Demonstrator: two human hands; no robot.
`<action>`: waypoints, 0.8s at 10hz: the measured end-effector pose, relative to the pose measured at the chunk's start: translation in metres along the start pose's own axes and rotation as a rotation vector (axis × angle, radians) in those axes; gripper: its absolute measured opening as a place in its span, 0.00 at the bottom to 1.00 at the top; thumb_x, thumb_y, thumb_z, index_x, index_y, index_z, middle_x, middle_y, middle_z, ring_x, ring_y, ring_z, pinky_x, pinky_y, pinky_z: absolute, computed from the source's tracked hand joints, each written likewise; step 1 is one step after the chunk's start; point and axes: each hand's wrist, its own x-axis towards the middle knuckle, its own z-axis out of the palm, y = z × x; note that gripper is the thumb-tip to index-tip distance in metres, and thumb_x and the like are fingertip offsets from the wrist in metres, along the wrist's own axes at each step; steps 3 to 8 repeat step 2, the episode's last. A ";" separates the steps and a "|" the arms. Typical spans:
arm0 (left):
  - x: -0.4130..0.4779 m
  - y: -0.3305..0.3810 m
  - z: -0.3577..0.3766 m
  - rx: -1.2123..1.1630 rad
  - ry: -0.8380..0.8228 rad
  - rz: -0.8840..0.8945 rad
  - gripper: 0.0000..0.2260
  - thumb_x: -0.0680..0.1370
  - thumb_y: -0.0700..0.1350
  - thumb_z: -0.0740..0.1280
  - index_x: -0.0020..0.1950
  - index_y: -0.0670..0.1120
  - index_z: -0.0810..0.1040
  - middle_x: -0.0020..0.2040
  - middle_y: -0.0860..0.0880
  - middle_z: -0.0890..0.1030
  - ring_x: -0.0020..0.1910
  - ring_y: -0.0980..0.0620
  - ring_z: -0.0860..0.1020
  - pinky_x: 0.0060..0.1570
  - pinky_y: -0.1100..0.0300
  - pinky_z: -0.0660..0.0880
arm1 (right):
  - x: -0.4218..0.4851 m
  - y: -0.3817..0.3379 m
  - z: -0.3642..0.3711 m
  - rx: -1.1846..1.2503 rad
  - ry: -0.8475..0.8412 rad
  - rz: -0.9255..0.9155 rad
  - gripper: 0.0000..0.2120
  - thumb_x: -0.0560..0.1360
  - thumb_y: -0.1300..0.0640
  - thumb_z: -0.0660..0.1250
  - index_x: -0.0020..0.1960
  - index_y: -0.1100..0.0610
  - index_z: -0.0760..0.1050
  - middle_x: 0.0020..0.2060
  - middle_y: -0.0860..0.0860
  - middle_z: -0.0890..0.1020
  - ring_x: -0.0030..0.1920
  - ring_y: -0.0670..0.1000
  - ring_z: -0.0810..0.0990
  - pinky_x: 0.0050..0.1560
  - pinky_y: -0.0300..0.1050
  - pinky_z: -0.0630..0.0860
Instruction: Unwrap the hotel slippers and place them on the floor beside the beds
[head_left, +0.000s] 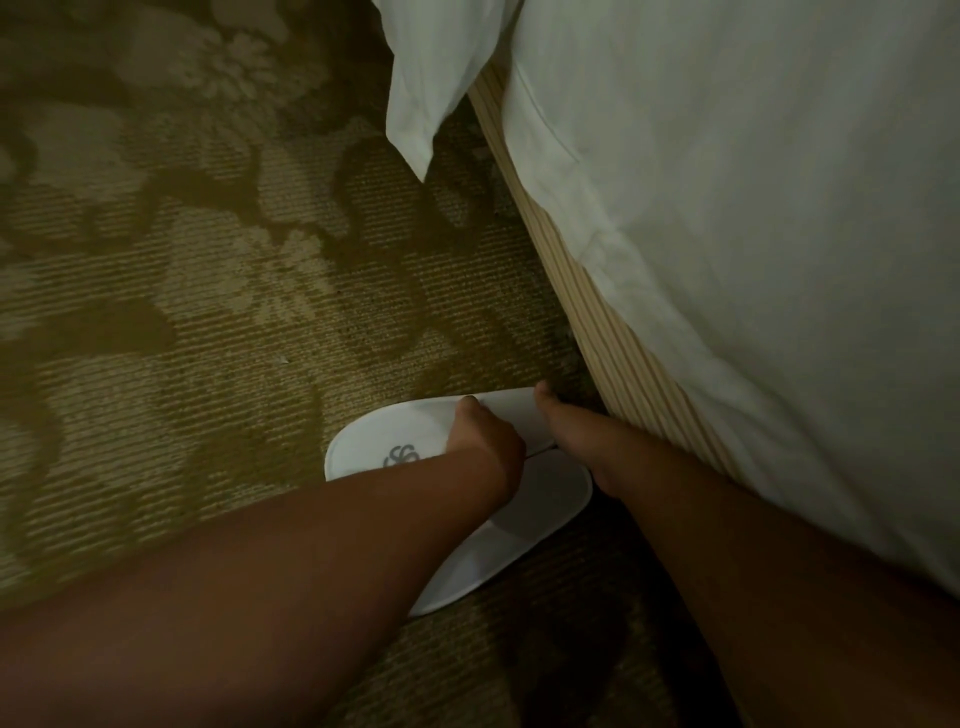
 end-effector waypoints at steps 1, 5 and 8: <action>0.004 0.002 0.007 -0.071 0.019 -0.025 0.21 0.81 0.53 0.58 0.71 0.45 0.70 0.70 0.45 0.73 0.69 0.46 0.69 0.61 0.63 0.65 | 0.002 0.000 -0.002 0.023 -0.003 0.020 0.33 0.83 0.39 0.47 0.80 0.58 0.49 0.80 0.58 0.50 0.78 0.57 0.52 0.74 0.50 0.52; -0.010 -0.004 -0.004 -0.097 0.111 -0.040 0.25 0.78 0.57 0.63 0.73 0.50 0.68 0.70 0.46 0.72 0.69 0.44 0.67 0.63 0.52 0.64 | -0.007 -0.001 0.002 -0.063 -0.015 -0.042 0.34 0.81 0.36 0.47 0.80 0.55 0.51 0.80 0.57 0.51 0.78 0.57 0.53 0.76 0.53 0.52; -0.010 -0.004 -0.004 -0.097 0.111 -0.040 0.25 0.78 0.57 0.63 0.73 0.50 0.68 0.70 0.46 0.72 0.69 0.44 0.67 0.63 0.52 0.64 | -0.007 -0.001 0.002 -0.063 -0.015 -0.042 0.34 0.81 0.36 0.47 0.80 0.55 0.51 0.80 0.57 0.51 0.78 0.57 0.53 0.76 0.53 0.52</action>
